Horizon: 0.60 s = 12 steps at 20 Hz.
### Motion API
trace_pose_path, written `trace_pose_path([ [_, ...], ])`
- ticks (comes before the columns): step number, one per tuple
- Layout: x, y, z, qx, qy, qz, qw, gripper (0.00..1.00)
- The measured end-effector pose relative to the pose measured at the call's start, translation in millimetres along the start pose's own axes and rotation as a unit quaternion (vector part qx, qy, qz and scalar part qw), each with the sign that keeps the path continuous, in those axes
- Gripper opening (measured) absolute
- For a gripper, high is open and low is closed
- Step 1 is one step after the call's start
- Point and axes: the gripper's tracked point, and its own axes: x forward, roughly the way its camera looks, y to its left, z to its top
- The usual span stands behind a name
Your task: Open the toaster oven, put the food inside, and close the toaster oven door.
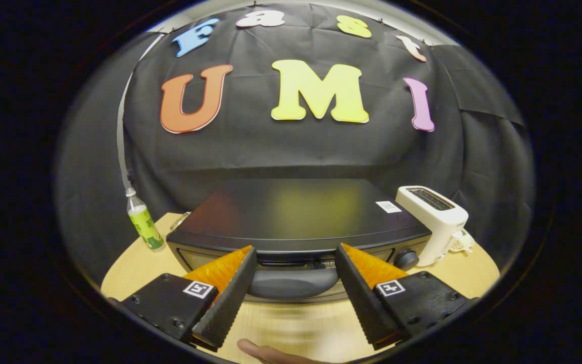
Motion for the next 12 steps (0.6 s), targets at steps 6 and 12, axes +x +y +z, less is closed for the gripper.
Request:
trace_pose_path([
  [6,-0.8,4.6,-3.1,0.000,0.002,0.007,1.000,1.00],
  [12,-22.9,2.4,-21.2,0.000,0.007,0.023,1.000,1.00],
])
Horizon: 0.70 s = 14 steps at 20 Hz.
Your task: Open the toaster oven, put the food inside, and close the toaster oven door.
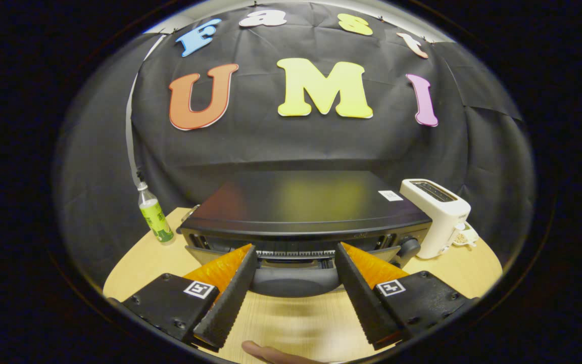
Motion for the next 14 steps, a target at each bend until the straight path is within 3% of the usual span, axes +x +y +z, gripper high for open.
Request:
trace_pose_path([
  [9,-46.1,-0.4,-62.9,-0.015,0.032,0.012,0.999,1.00],
  [14,-57.8,-1.6,-108.4,0.001,0.086,0.005,0.996,1.00],
])
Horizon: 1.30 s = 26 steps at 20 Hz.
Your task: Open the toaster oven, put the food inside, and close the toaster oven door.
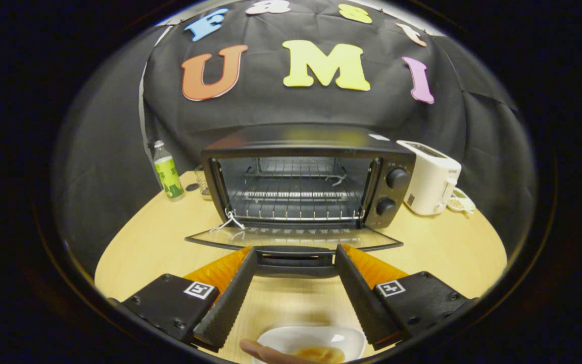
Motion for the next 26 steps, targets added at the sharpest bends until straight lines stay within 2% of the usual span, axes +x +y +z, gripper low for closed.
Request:
trace_pose_path([
  [5,0.0,-2.4,-33.5,0.030,0.048,0.013,0.998,1.00],
  [9,-19.8,-12.9,-37.8,0.037,0.046,0.022,0.998,1.00],
  [15,-70.5,-27.3,-51.5,0.014,0.025,0.034,0.999,1.00],
  [26,-116.2,-26.5,-118.6,0.036,0.055,0.040,0.997,1.00],
])
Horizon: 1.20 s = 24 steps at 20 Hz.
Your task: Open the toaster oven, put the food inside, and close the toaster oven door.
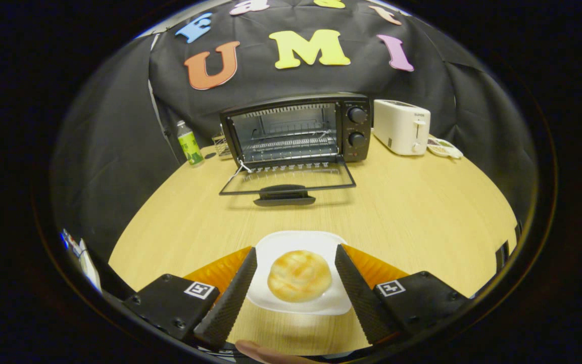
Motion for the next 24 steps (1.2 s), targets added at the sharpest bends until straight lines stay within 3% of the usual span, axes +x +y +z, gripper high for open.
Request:
trace_pose_path([
  [16,18.2,-7.6,-44.6,0.026,0.039,-0.016,0.999,1.00],
  [20,24.7,-11.6,-41.1,0.053,0.026,-0.009,0.998,0.97],
  [24,19.5,-10.6,-39.9,0.081,0.033,0.006,0.996,0.87],
])
